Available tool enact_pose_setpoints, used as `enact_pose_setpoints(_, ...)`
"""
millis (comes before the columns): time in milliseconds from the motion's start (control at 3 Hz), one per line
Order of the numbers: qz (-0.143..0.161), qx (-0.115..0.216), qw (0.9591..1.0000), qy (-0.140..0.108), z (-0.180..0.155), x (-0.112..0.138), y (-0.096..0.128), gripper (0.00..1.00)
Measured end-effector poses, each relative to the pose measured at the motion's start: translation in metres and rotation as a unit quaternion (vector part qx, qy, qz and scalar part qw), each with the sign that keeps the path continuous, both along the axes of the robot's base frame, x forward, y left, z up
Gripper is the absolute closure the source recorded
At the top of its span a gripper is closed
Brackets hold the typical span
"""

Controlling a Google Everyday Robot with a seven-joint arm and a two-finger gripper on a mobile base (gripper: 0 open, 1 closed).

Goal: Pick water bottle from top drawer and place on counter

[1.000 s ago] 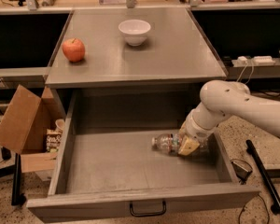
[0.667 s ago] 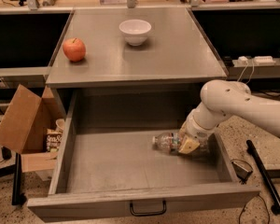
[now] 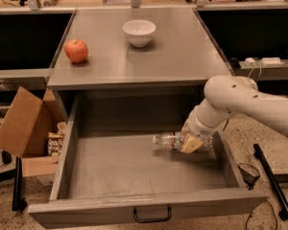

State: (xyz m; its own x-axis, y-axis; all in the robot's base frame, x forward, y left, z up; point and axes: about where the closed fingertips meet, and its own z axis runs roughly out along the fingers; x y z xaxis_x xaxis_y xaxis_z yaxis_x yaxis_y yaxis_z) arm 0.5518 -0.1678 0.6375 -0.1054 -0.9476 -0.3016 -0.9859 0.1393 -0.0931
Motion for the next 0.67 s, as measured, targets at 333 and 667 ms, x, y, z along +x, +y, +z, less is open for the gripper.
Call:
enact_pose_setpoints(333, 0.02, 0.001, 0.9992, -0.035, 0.0651, 0.0109, 0.0402, 1.0)
enact_pose_setpoints(667, 0.02, 0.001, 0.9991, -0.036, 0.067, 0.0114, 0.0408, 1.0)
